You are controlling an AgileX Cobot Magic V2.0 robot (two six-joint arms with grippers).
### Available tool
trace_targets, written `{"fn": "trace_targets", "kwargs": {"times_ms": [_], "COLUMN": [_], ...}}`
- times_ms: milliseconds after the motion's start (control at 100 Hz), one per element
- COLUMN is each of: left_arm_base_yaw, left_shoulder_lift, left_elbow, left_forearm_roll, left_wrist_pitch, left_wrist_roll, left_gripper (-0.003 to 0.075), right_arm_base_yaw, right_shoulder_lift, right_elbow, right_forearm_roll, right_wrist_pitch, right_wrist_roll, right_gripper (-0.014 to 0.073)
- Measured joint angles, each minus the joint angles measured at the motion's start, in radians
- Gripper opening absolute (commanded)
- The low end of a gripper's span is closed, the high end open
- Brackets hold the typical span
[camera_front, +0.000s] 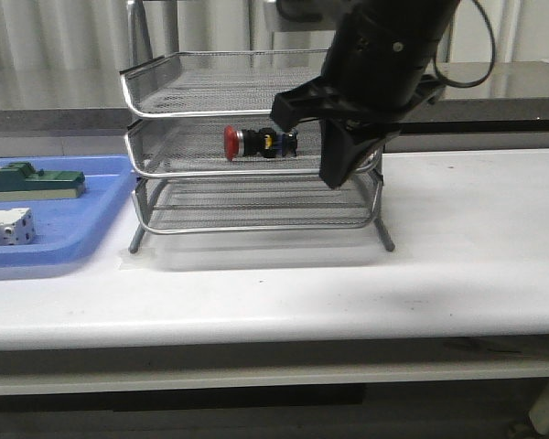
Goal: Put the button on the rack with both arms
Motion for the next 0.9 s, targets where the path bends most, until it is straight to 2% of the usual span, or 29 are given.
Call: {"fn": "trace_targets", "kwargs": {"times_ms": [230,450,700,900], "left_arm_base_yaw": [0.0,0.0,0.0,0.0], "left_shoulder_lift": [0.0,0.0,0.0,0.0], "left_elbow": [0.0,0.0,0.0,0.0], "left_forearm_roll": [0.0,0.0,0.0,0.0], "left_wrist_pitch": [0.0,0.0,0.0,0.0], "left_wrist_roll": [0.0,0.0,0.0,-0.002], "left_gripper": [0.0004,0.0004,0.0004,0.0004], "right_arm_base_yaw": [-0.059,-0.199,-0.33,-0.36], "right_shoulder_lift": [-0.204,-0.436,-0.735,-0.957], "right_elbow": [0.169,0.346,0.549,0.673], "right_forearm_roll": [-0.056,-0.103,-0.11,-0.111], "right_wrist_pitch": [-0.082,-0.135,-0.192,-0.229], "right_wrist_roll": [0.089,0.158,0.182,0.188], "right_gripper": [-0.0066,-0.0066,-0.0066,-0.0066]}}
